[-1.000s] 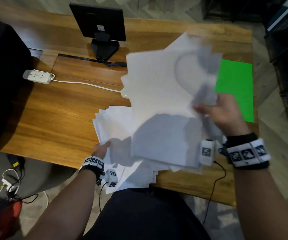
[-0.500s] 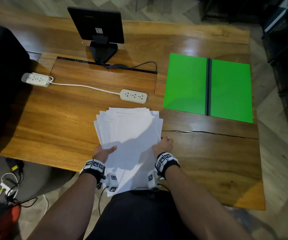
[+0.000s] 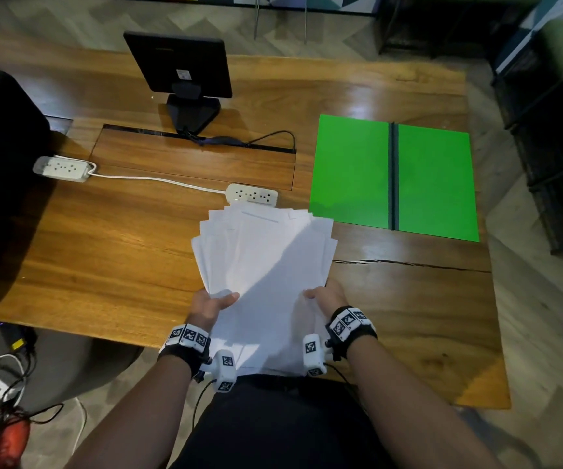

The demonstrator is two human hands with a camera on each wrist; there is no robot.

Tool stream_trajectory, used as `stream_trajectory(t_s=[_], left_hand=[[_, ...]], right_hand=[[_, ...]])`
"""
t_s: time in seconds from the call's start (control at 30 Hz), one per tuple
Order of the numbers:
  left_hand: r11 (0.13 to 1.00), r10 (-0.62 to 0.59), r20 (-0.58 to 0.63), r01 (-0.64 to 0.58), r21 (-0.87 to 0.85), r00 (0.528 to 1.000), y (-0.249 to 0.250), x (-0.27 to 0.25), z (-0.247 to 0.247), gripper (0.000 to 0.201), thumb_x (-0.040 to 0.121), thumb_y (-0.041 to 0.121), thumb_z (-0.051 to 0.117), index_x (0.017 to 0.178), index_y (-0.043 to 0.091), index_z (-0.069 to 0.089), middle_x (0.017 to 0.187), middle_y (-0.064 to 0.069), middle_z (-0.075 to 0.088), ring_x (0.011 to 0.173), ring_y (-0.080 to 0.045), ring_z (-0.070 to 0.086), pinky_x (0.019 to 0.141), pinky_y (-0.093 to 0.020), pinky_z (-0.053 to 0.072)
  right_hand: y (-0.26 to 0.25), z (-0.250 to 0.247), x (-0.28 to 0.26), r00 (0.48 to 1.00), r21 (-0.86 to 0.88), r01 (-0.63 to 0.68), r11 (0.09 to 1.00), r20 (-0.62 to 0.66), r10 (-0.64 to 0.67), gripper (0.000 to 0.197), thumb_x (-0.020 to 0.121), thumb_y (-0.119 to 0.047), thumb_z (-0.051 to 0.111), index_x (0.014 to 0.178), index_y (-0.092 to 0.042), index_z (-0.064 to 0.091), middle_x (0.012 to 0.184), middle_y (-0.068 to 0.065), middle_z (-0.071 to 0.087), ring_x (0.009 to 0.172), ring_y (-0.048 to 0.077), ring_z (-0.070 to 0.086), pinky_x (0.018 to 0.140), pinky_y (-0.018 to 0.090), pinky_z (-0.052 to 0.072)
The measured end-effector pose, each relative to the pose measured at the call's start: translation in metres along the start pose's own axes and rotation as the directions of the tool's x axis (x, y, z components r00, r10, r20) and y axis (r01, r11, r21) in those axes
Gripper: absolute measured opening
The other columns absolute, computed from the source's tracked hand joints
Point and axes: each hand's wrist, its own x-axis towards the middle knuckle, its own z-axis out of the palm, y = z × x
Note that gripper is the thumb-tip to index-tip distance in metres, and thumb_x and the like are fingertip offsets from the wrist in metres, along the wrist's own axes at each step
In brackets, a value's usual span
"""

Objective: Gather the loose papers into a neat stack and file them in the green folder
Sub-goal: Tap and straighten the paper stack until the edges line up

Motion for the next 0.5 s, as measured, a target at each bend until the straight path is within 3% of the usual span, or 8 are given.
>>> stream_trajectory(t_s=[0.1,0.17,0.27,0.3,0.4,0.5], left_hand=[[0.99,0.092,0.056,-0.085,-0.115,0.994,0.026,-0.025,0.015,0.024,0.081,-0.002,0.082,0.104,-0.005,0.075,0.099,-0.017,0.082,0.089,-0.035,0.079,0.093,-0.057,0.061],[0.969,0.176,0.078,-0.159,-0.186,0.981,0.043,-0.039,0.026,0.021,0.082,-0.007,0.08,0.103,-0.003,0.077,0.099,-0.011,0.083,0.086,-0.025,0.079,0.088,-0.045,0.063],[0.942,0.279,0.078,-0.256,-0.218,0.957,0.06,-0.05,0.044,0.038,0.079,-0.004,0.084,0.116,-0.008,0.073,0.101,-0.008,0.082,0.088,-0.013,0.078,0.079,-0.026,0.062],[0.937,0.303,0.087,-0.28,-0.21,0.949,0.064,-0.05,0.049,0.046,0.078,-0.001,0.086,0.121,-0.007,0.071,0.106,-0.007,0.081,0.094,-0.012,0.077,0.083,-0.025,0.061],[0.932,0.345,0.122,-0.325,-0.157,0.931,0.069,-0.048,0.062,0.079,0.061,0.026,0.098,0.131,0.005,0.069,0.125,-0.008,0.077,0.12,-0.024,0.071,0.107,-0.047,0.055],[0.923,0.375,0.151,-0.354,-0.151,0.915,0.069,-0.045,0.072,0.094,0.051,0.027,0.099,0.135,0.007,0.063,0.132,-0.011,0.072,0.126,-0.031,0.066,0.109,-0.055,0.052]], right_hand=[[-0.012,-0.025,-0.022,0.981,0.154,0.191,0.969,-0.055,-0.185,0.022,0.083,0.007,0.071,0.099,-0.008,0.072,0.088,0.005,0.078,0.085,0.026,0.078,0.074,0.038,0.064],[-0.024,-0.047,-0.039,0.93,0.214,0.367,0.905,-0.119,-0.349,0.024,0.086,0.01,0.069,0.098,-0.011,0.072,0.083,-0.003,0.078,0.077,0.016,0.076,0.065,0.028,0.061],[-0.032,-0.081,-0.055,0.841,0.245,0.539,0.806,-0.194,-0.504,0.027,0.087,0.007,0.072,0.108,-0.01,0.073,0.092,-0.005,0.079,0.087,0.016,0.074,0.074,0.026,0.06],[-0.03,-0.089,-0.055,0.821,0.239,0.57,0.786,-0.203,-0.534,0.029,0.088,0.005,0.073,0.111,-0.012,0.072,0.098,-0.003,0.078,0.092,0.017,0.074,0.079,0.027,0.061],[-0.023,-0.101,-0.05,0.833,0.285,0.553,0.783,-0.191,-0.518,0.038,0.088,0.005,0.074,0.122,-0.011,0.067,0.115,0.011,0.075,0.107,0.024,0.071,0.09,0.036,0.061],[-0.016,-0.104,-0.044,0.862,0.306,0.506,0.806,-0.174,-0.476,0.044,0.083,0.012,0.074,0.125,0.004,0.065,0.117,0.017,0.073,0.105,0.028,0.071,0.089,0.045,0.062]])
